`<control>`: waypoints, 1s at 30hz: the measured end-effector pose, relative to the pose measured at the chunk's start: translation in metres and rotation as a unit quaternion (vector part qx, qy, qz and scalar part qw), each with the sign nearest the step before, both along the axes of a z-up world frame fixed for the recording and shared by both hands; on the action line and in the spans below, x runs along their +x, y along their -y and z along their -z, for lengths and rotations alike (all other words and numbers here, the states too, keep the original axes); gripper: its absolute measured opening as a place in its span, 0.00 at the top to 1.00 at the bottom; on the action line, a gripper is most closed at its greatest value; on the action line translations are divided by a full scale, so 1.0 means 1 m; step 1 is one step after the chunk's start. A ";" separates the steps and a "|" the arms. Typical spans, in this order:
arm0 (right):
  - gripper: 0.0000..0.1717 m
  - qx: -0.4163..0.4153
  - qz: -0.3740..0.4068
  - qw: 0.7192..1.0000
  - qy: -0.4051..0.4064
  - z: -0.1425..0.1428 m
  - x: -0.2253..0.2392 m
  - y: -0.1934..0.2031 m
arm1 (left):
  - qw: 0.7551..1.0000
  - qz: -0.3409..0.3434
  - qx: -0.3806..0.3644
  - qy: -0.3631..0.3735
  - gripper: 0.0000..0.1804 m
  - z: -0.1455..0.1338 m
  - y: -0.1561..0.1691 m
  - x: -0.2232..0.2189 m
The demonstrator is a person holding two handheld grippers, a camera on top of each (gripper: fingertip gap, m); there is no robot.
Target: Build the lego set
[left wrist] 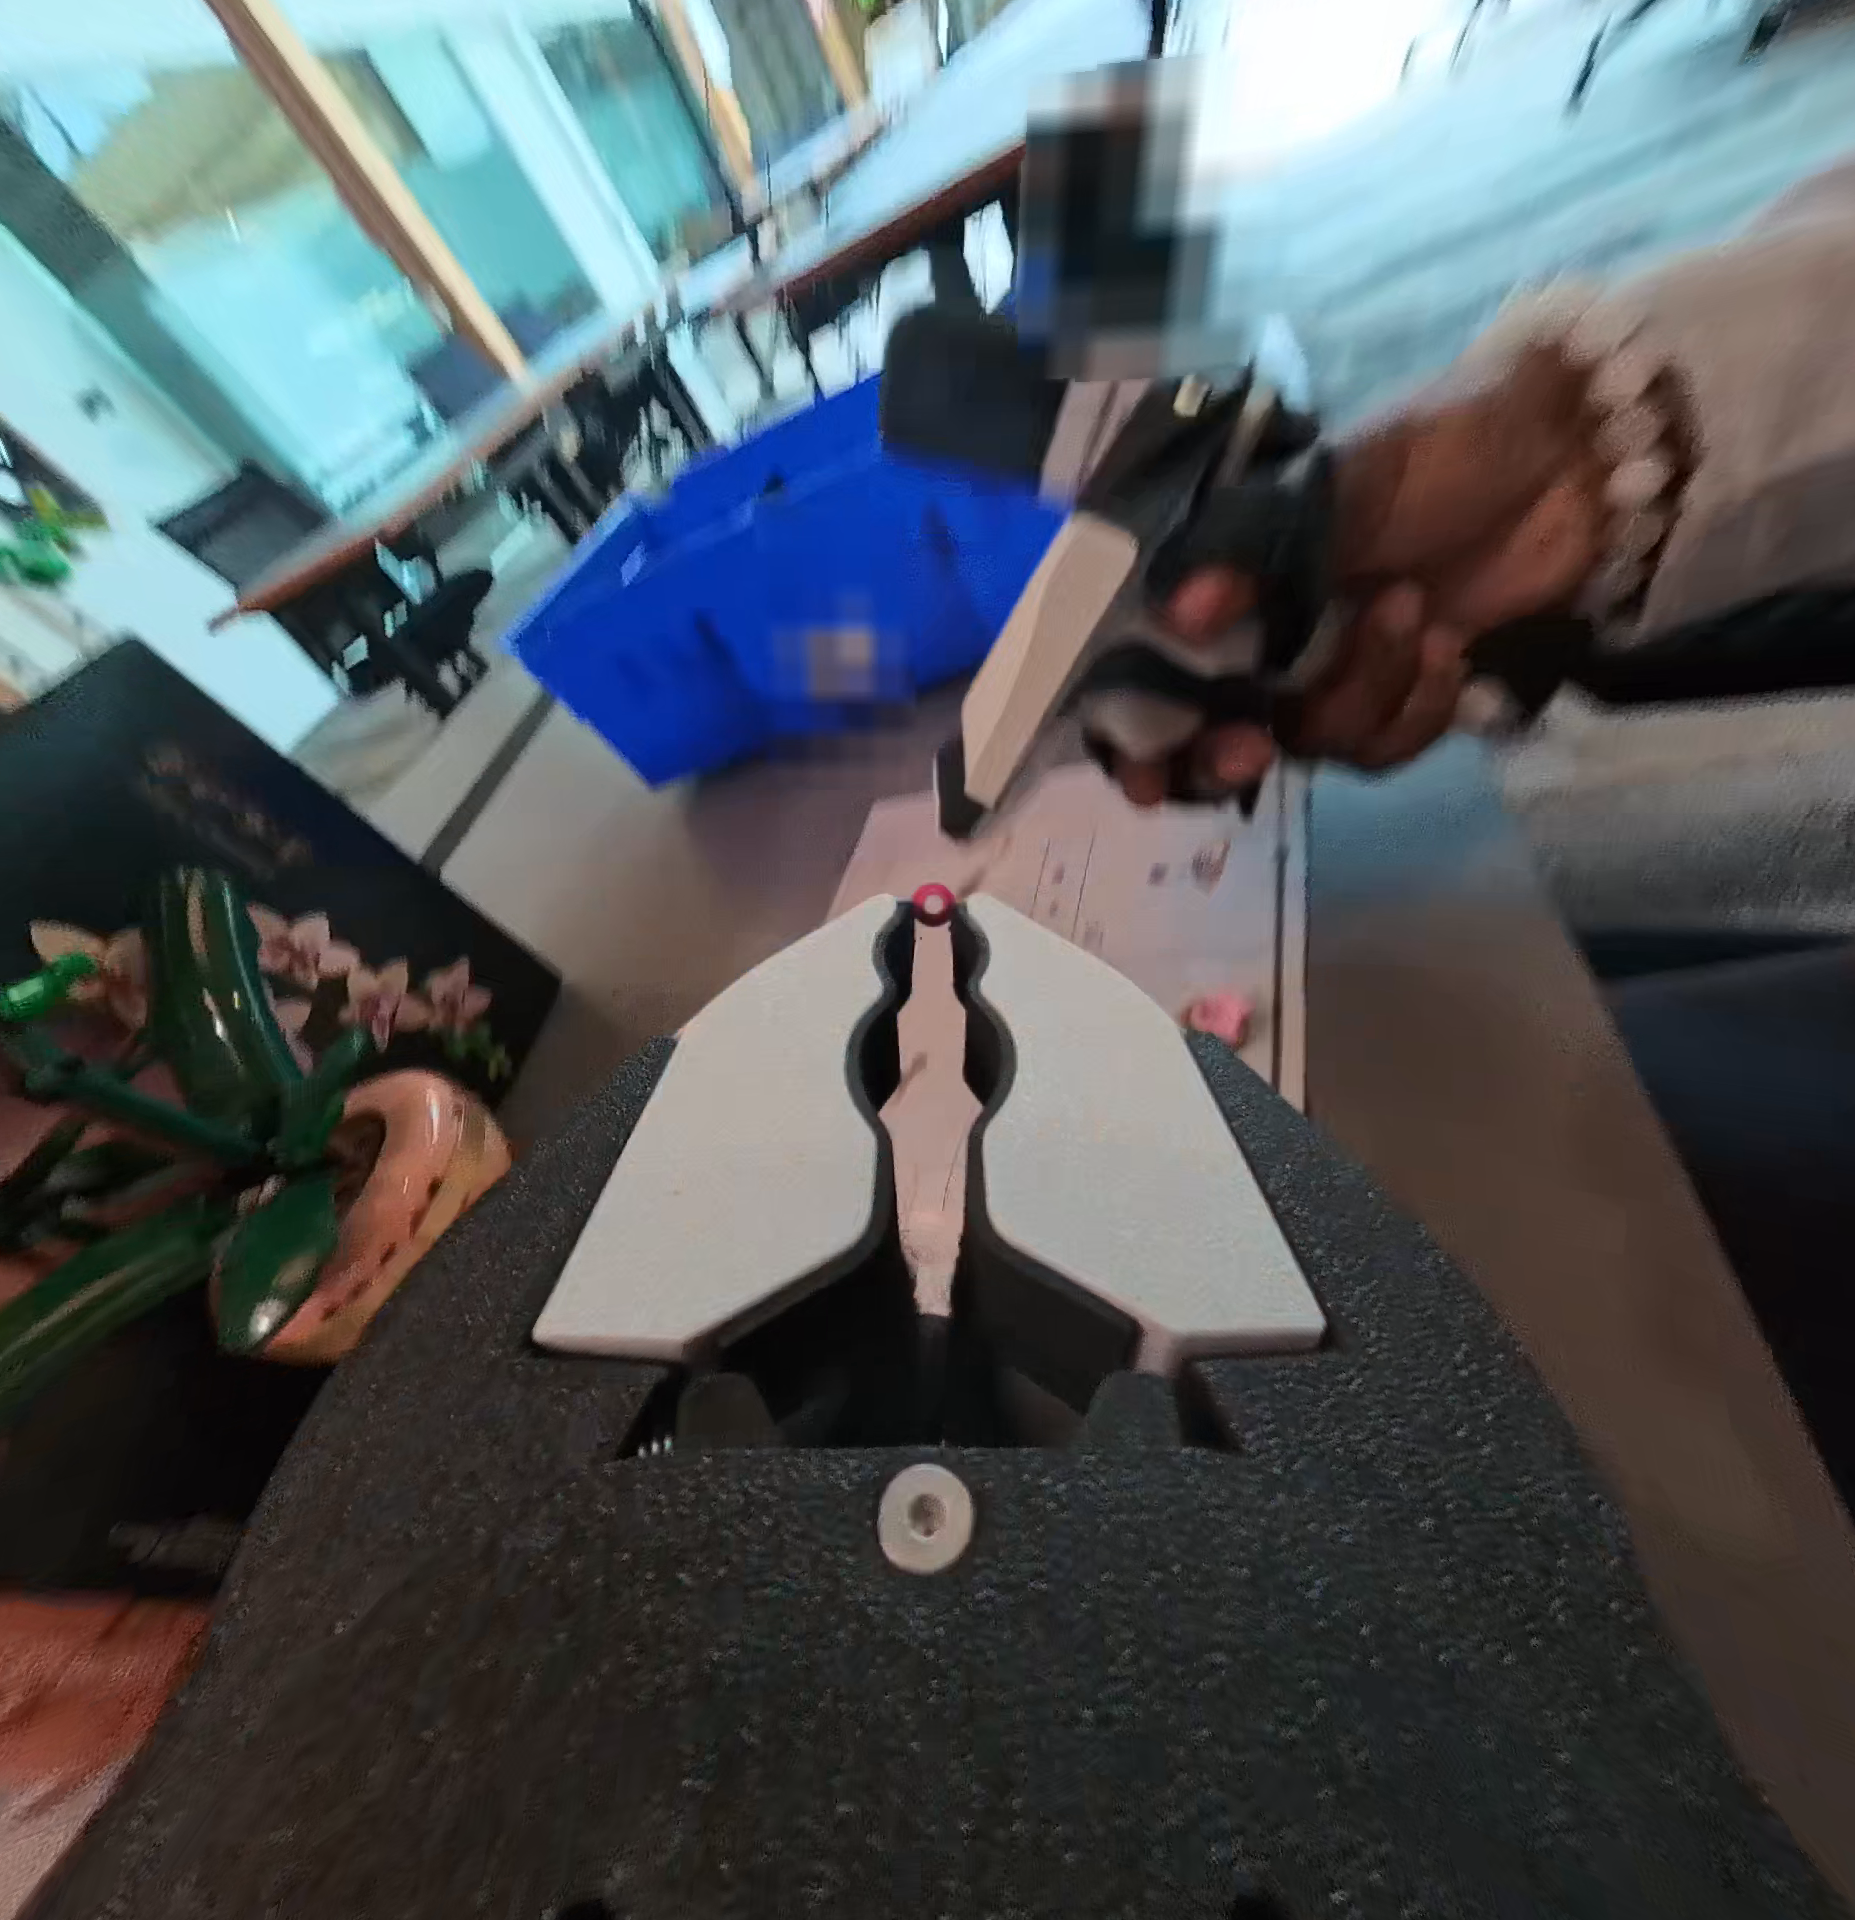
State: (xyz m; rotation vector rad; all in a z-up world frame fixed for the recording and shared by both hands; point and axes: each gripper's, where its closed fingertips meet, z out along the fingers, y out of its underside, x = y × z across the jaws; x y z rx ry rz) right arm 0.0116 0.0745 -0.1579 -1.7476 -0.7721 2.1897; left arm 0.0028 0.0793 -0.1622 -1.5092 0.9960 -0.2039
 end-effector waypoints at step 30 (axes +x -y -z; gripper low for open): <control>0.98 0.852 -0.049 0.522 -0.003 0.000 0.013 0.044 | 0.883 0.302 -0.314 0.176 0.95 -0.005 0.053 0.033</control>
